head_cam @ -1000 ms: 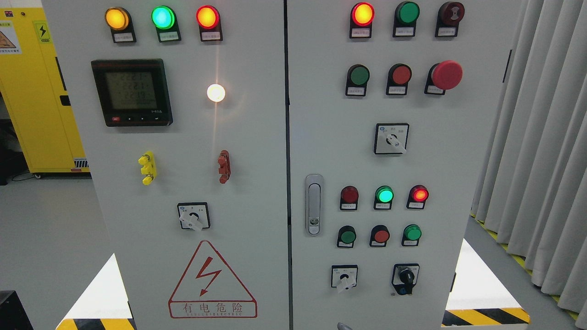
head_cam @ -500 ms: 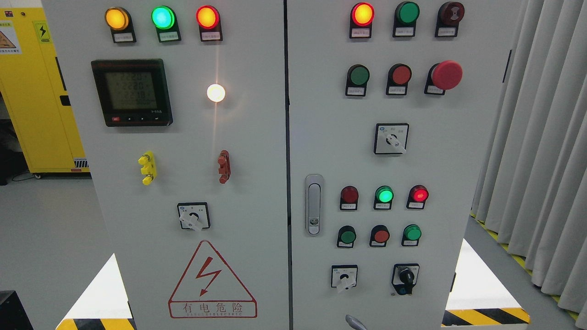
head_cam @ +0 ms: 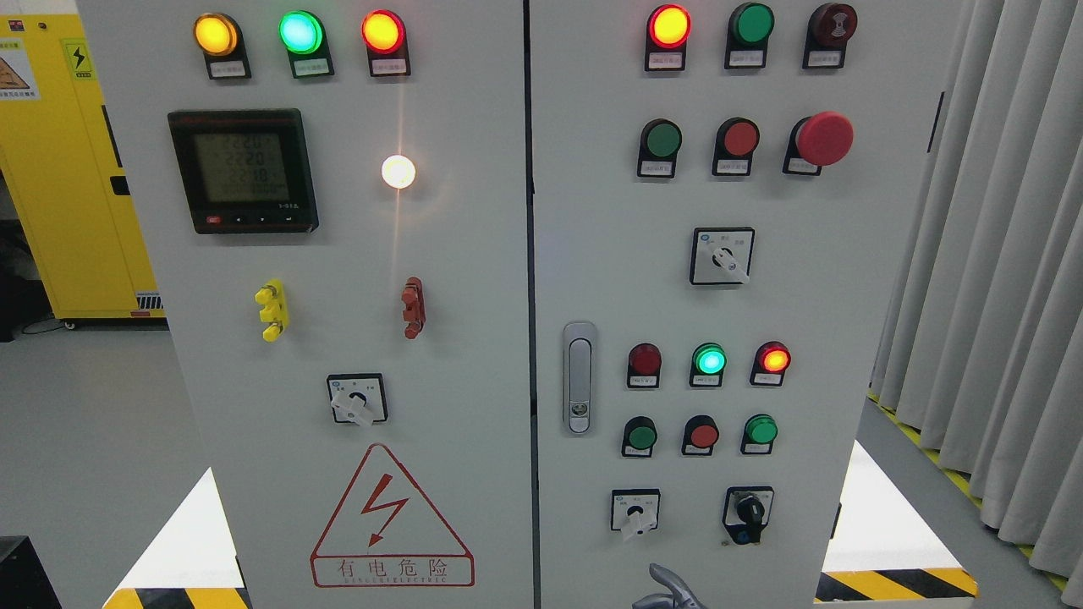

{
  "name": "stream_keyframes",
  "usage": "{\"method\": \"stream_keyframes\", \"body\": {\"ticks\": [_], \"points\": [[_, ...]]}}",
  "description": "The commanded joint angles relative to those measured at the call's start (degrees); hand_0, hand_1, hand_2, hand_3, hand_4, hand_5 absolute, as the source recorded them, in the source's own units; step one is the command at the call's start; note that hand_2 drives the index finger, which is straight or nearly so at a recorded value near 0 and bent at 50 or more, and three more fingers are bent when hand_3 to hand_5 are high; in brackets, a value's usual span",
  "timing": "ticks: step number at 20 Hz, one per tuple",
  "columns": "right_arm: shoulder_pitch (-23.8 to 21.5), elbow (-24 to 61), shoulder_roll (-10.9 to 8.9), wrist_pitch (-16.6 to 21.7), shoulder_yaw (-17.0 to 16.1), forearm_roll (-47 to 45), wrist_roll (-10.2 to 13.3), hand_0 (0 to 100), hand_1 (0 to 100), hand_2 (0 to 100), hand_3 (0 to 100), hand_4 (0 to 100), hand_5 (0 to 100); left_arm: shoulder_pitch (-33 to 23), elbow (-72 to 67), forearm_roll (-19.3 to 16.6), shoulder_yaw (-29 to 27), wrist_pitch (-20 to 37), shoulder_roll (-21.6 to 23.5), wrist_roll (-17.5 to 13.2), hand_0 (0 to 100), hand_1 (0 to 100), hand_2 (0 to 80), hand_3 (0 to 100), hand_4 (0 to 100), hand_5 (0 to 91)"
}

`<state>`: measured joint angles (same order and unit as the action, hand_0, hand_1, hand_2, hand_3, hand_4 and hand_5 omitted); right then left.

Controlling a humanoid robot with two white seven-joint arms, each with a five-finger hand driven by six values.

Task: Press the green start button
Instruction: 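Raise the right hand toward the green button in the lowest button row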

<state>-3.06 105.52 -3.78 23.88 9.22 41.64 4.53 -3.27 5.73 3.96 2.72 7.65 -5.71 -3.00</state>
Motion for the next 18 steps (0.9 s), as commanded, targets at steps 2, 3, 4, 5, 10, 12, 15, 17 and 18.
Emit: {"method": "stream_keyframes", "body": {"ticks": [2, 3, 4, 5, 10, 12, 15, 17, 18], "points": [[8.0, -0.3, 0.27, -2.7, -4.8, 13.7, 0.0, 44, 88, 0, 82, 92, 90, 0.0, 0.0, 0.0, 0.0, 0.0, 0.0, 0.0, 12, 56, 0.0, 0, 0, 0.0], [9.1, -1.2, 0.27, -3.8, -4.8, 14.3, 0.0, 42, 88, 0, 83, 92, 91, 0.0, 0.0, 0.0, 0.0, 0.0, 0.0, 0.0, 12, 56, 0.0, 0, 0, 0.0], [10.2, -1.9, 0.27, -4.1, -4.8, 14.3, 0.0, 41, 88, 0, 84, 93, 92, -0.1, 0.1, 0.0, 0.0, 0.0, 0.0, 0.0, 12, 56, 0.0, 0, 0, 0.0], [11.1, -2.5, 0.27, -4.2, -4.8, 14.4, -0.1, 44, 89, 0, 84, 93, 92, 0.0, 0.1, 0.0, 0.0, 0.0, 0.0, 0.0, 12, 56, 0.0, 0, 0, 0.0], [13.7, -5.0, 0.27, -4.2, -4.3, 14.4, -0.2, 53, 90, 0, 83, 93, 92, 0.0, 0.1, 0.0, 0.0, 0.0, 0.0, 0.0, 12, 56, 0.0, 0, 0, 0.0], [14.6, -5.7, 0.27, -4.3, -4.1, 14.4, -0.5, 56, 90, 0, 83, 92, 92, 0.0, 0.0, 0.0, 0.0, 0.0, 0.0, 0.0, 12, 56, 0.0, 0, 0, 0.0], [14.9, -5.9, 0.27, -4.4, -2.8, 14.4, -1.4, 58, 91, 0, 83, 92, 92, 0.0, 0.0, 0.0, 0.0, 0.0, 0.0, 0.0, 12, 56, 0.0, 0, 0, 0.0], [15.3, -6.0, 0.27, -4.4, -2.3, 14.4, -1.6, 60, 91, 0, 83, 93, 92, 0.0, 0.1, 0.0, 0.0, 0.0, 0.0, 0.0, 12, 56, 0.0, 0, 0, 0.0], [15.5, -6.3, 0.27, -4.4, -2.2, 14.4, -1.7, 61, 91, 0, 83, 93, 92, 0.0, 0.0, 0.0, 0.0, 0.0, 0.0, 0.0, 12, 56, 0.0, 0, 0, 0.0]]}}
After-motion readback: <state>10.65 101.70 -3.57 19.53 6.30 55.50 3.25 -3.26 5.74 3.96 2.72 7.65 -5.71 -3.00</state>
